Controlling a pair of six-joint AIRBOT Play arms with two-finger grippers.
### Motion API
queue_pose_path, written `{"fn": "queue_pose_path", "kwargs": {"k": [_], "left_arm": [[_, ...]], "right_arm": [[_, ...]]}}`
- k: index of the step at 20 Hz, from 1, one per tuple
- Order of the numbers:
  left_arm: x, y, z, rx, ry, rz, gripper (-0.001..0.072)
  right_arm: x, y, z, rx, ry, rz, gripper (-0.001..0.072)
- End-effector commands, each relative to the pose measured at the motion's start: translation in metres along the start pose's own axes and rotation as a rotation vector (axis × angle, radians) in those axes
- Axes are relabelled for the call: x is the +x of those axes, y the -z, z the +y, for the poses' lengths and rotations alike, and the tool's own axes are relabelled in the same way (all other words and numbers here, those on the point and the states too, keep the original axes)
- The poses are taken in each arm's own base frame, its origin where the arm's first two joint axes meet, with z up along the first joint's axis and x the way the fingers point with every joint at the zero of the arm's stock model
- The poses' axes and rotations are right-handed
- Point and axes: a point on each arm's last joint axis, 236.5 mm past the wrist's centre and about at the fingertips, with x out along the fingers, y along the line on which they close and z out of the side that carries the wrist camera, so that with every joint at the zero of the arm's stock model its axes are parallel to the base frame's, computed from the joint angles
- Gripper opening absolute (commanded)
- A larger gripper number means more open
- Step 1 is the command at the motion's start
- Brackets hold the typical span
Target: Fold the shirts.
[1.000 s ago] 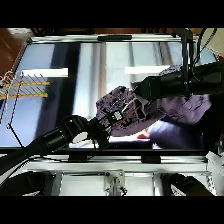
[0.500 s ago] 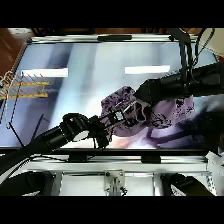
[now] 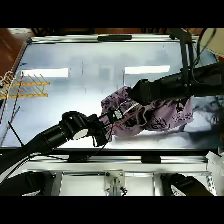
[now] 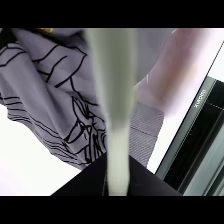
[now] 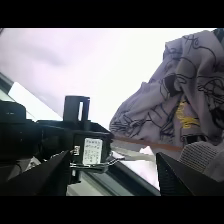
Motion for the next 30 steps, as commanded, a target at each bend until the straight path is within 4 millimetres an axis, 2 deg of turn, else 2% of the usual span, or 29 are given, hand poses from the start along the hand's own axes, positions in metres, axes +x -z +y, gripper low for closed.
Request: {"fn": "queue_pose_path", "kwargs": {"k": [1, 3, 4, 6, 8, 10, 11, 12, 13, 16, 17, 20, 24, 30], "left_arm": [[0.001, -0.002, 0.01, -0.039, -0.006, -0.017, 0.0057], [0.003, -0.004, 0.011, -0.037, -0.009, -0.025, 0.0057], [0.004, -0.004, 0.01, -0.038, -0.007, -0.025, 0.0057], [0.007, -0.003, 0.01, -0.03, -0.006, -0.019, 0.0057], [0.007, -0.003, 0.01, -0.026, -0.005, -0.019, 0.0057], [0.007, -0.002, 0.01, 0.008, -0.004, -0.014, 0.0057], [0.007, -0.001, 0.011, 0.015, -0.003, -0.008, 0.0057], [0.007, 0.003, 0.011, 0.016, 0.0, 0.005, 0.0057], [0.007, 0.009, 0.012, 0.016, 0.006, 0.026, 0.0057], [0.006, 0.026, 0.016, 0.056, 0.024, 0.085, 0.0056], [0.005, 0.029, 0.02, 0.057, 0.024, 0.093, 0.0056], [0.005, 0.034, 0.029, 0.081, 0.022, 0.1, 0.0057], [0.004, 0.035, 0.032, 0.089, 0.02, 0.101, 0.0057], [0.004, 0.036, 0.031, 0.091, 0.022, 0.103, 0.0057]], "right_arm": [[-0.033, -0.012, -0.029, 0.014, 0.181, -0.098, 0.0637], [-0.061, -0.019, -0.045, 0.03, 0.29, -0.172, 0.0637], [-0.079, -0.024, -0.06, 0.048, 0.358, -0.213, 0.0637], [-0.114, -0.026, -0.106, 0.14, 0.516, -0.272, 0.0637], [-0.14, -0.009, -0.161, 0.285, 0.629, -0.253, 0.0636], [-0.15, 0.019, -0.213, 0.376, 0.677, -0.146, 0.0632], [-0.148, 0.039, -0.231, 0.349, 0.678, -0.029, 0.0484], [-0.14, 0.061, -0.236, 0.208, 0.629, 0.141, 0.0452], [-0.128, 0.071, -0.231, 0.024, 0.536, 0.262, 0.0452], [-0.09, 0.052, -0.207, -0.544, 0.284, 0.322, 0.0469], [-0.081, 0.051, -0.205, -0.673, 0.245, 0.354, 0.0468], [-0.063, 0.057, -0.221, -0.831, 0.222, 0.491, 0.0466], [-0.029, 0.052, -0.216, -0.963, 0.132, 0.531, 0.0465], [-0.013, 0.043, -0.225, -1.019, 0.136, 0.534, 0.045]]}}
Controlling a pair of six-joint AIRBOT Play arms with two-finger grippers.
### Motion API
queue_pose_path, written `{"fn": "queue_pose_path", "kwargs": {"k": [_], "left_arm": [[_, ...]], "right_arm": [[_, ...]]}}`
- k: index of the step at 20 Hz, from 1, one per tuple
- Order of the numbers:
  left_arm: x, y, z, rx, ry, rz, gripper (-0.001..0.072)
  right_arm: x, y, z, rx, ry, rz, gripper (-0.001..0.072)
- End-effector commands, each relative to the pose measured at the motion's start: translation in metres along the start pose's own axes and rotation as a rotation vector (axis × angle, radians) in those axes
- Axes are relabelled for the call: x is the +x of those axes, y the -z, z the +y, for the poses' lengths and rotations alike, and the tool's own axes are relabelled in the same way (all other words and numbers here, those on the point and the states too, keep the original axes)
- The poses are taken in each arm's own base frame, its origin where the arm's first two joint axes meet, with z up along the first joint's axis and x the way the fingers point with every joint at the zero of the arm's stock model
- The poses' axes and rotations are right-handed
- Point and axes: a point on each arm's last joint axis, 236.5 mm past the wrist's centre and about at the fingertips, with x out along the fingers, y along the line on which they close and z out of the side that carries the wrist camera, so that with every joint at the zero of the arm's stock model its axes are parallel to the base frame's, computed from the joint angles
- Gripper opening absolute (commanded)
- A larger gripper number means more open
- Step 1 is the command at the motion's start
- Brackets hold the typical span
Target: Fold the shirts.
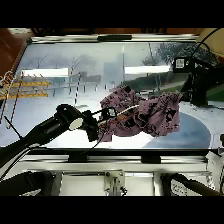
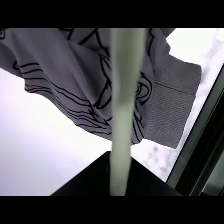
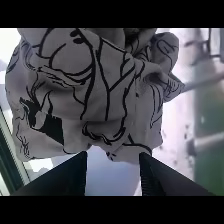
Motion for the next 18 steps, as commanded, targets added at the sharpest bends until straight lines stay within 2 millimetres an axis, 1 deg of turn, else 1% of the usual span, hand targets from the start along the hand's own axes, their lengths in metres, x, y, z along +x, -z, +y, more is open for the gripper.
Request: {"fn": "queue_pose_path", "kwargs": {"k": [1, 3, 5, 9, 11, 14, 15, 16, 17, 18], "left_arm": [[0.0, 0.0, 0.0, 0.005, 0.0, 0.002, 0.0057], [0.0, 0.001, 0.0, 0.005, 0.001, 0.002, 0.0057], [0.0, 0.001, 0.0, 0.005, 0.0, 0.002, 0.0057], [0.0, 0.0, 0.001, 0.02, -0.002, -0.003, 0.0057], [-0.002, -0.005, 0.004, 0.021, -0.016, -0.026, 0.0057], [-0.006, -0.013, 0.009, 0.022, -0.039, -0.06, 0.0056], [-0.006, -0.014, 0.01, 0.021, -0.043, -0.065, 0.0057], [-0.006, -0.015, 0.011, 0.023, -0.049, -0.067, 0.0057], [-0.007, -0.014, 0.014, 0.03, -0.06, -0.064, 0.0057], [-0.007, -0.011, 0.02, 0.038, -0.08, -0.054, 0.0058]], "right_arm": [[0.011, -0.008, -0.003, -0.051, -0.017, -0.022, 0.045], [0.018, -0.009, 0.001, -0.049, -0.057, -0.032, 0.045], [0.025, -0.016, 0.004, -0.049, -0.094, -0.063, 0.045], [0.035, -0.015, 0.003, -0.043, -0.126, -0.066, 0.045], [0.041, -0.017, 0.005, -0.04, -0.146, -0.079, 0.045], [0.055, -0.021, 0.018, -0.045, -0.202, -0.076, 0.0441], [0.06, -0.024, 0.023, -0.034, -0.221, -0.068, 0.0344], [0.065, -0.026, 0.026, -0.002, -0.23, -0.041, 0.0194], [0.067, -0.027, 0.029, 0.015, -0.236, -0.024, 0.0081], [0.067, -0.031, 0.03, 0.024, -0.237, -0.023, 0.008]]}}
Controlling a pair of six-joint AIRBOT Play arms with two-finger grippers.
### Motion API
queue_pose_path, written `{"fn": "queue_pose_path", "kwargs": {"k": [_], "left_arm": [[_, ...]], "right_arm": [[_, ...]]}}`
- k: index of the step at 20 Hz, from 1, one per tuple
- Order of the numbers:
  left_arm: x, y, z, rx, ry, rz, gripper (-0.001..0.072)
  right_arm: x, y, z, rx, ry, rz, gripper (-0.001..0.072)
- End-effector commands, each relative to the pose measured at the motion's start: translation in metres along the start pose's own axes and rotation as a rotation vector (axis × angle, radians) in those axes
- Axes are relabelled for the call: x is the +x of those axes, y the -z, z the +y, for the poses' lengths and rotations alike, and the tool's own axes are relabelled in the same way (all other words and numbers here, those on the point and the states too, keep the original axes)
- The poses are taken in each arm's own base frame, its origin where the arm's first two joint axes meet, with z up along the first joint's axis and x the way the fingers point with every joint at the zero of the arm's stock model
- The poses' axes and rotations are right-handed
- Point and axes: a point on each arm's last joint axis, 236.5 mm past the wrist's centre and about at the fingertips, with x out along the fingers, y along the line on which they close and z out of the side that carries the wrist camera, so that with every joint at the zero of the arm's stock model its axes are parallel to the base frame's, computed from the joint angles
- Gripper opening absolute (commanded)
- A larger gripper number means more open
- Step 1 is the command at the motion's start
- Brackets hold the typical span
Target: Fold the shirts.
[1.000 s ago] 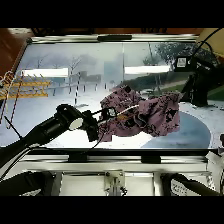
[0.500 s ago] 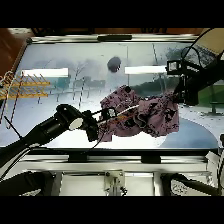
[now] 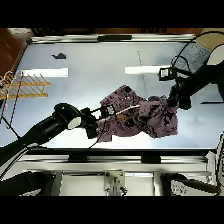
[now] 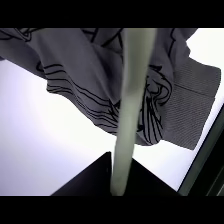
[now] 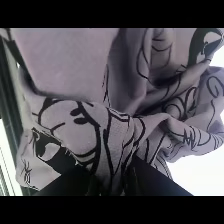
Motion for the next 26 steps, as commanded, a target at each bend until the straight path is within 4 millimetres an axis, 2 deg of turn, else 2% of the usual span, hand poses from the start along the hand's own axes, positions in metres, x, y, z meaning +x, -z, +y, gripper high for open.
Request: {"fn": "queue_pose_path", "kwargs": {"k": [1, 2, 4, 5, 10, 12, 14, 16, 17, 18, 19, 20, 22, 23, 25, 26], "left_arm": [[-0.002, -0.001, 0.018, 0.02, -0.062, -0.011, 0.0062], [-0.002, 0.003, 0.025, 0.02, -0.081, 0.0, 0.0101], [-0.008, 0.008, 0.038, -0.02, -0.111, 0.015, 0.0542], [-0.013, 0.006, 0.045, -0.059, -0.129, 0.011, 0.0674], [-0.064, -0.006, 0.094, -0.135, -0.253, -0.037, 0.0693], [-0.092, 0.007, 0.11, -0.192, -0.283, -0.039, 0.0692], [-0.121, 0.03, 0.121, -0.268, -0.313, -0.038, 0.0689], [-0.15, 0.053, 0.132, -0.469, -0.343, -0.087, 0.0668], [-0.161, 0.058, 0.132, -0.602, -0.324, -0.141, 0.0662], [-0.168, 0.059, 0.128, -0.739, -0.278, -0.201, 0.0576], [-0.168, 0.056, 0.12, -0.855, -0.216, -0.243, 0.0375], [-0.162, 0.05, 0.109, -0.947, -0.137, -0.271, 0.0322], [-0.142, 0.029, 0.083, -1.045, 0.029, -0.304, 0.0326], [-0.129, 0.012, 0.069, -1.082, 0.126, -0.335, 0.0368], [-0.105, -0.025, 0.044, -1.172, 0.311, -0.412, 0.0549], [-0.093, -0.045, 0.032, -1.216, 0.39, -0.448, 0.0561]], "right_arm": [[0.009, -0.011, 0.008, 0.082, -0.029, 0.005, 0.008], [0.006, -0.012, 0.01, 0.132, -0.027, 0.003, 0.008], [-0.004, -0.014, 0.019, 0.178, -0.025, -0.002, 0.008], [-0.011, -0.016, 0.023, 0.168, -0.011, -0.009, 0.0079], [-0.047, -0.027, 0.041, 0.165, 0.087, -0.05, 0.0076], [-0.056, -0.026, 0.045, 0.188, 0.119, -0.052, 0.0075], [-0.063, -0.028, 0.048, 0.238, 0.138, -0.062, 0.0075], [-0.071, -0.034, 0.051, 0.282, 0.165, -0.096, 0.0075], [-0.076, -0.037, 0.052, 0.306, 0.185, -0.112, 0.0075], [-0.082, -0.038, 0.053, 0.332, 0.21, -0.125, 0.0075], [-0.089, -0.039, 0.054, 0.353, 0.243, -0.136, 0.0075], [-0.096, -0.038, 0.055, 0.367, 0.274, -0.141, 0.0075], [-0.107, -0.039, 0.06, 0.391, 0.317, -0.161, 0.0075], [-0.11, -0.039, 0.062, 0.399, 0.324, -0.166, 0.0075], [-0.113, -0.04, 0.064, 0.418, 0.332, -0.173, 0.0075], [-0.113, -0.04, 0.064, 0.43, 0.331, -0.175, 0.0075]]}}
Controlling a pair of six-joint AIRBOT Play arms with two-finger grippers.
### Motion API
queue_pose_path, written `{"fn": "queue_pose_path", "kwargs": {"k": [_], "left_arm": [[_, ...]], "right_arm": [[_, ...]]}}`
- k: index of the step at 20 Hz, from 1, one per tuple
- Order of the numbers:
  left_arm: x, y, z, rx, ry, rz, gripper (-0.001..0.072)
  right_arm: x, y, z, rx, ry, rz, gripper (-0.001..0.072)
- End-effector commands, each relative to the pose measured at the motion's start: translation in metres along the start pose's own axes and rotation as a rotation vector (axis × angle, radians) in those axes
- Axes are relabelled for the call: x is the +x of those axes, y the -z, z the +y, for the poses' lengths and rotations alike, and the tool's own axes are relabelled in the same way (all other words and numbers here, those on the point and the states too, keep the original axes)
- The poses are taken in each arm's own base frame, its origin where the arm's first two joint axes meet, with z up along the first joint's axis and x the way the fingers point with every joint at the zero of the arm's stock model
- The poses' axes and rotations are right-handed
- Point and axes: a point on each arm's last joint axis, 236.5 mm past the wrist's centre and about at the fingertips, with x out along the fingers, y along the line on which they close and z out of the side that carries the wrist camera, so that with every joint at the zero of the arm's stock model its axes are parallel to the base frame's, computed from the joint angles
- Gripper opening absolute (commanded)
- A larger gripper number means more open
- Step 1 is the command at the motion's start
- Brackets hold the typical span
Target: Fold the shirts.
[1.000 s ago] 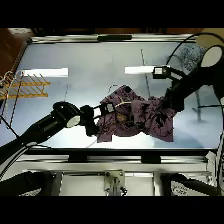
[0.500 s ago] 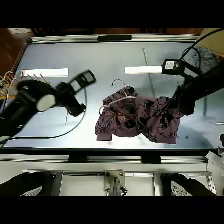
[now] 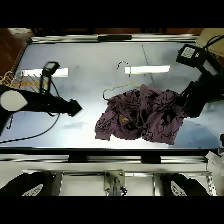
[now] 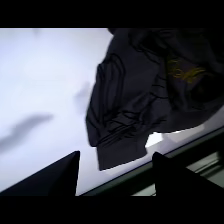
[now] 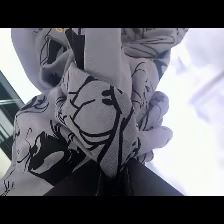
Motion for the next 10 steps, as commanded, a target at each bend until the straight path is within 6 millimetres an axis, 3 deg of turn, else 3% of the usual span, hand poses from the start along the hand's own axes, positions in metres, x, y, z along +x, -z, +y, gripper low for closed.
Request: {"fn": "queue_pose_path", "kwargs": {"k": [1, 6, 10], "left_arm": [[0.045, 0.006, -0.07, -0.281, 0.298, -0.017, 0.0561], [0.116, 0.028, -0.156, -0.363, 0.425, -0.006, 0.0541], [0.151, 0.017, -0.161, -0.419, 0.398, -0.124, 0.0504]], "right_arm": [[-0.007, -0.002, 0.0, 0.052, 0.028, -0.019, 0.0076], [-0.007, -0.002, 0.0, 0.067, 0.028, -0.021, 0.0076], [-0.007, -0.002, 0.001, 0.075, 0.023, -0.02, 0.0077]]}}
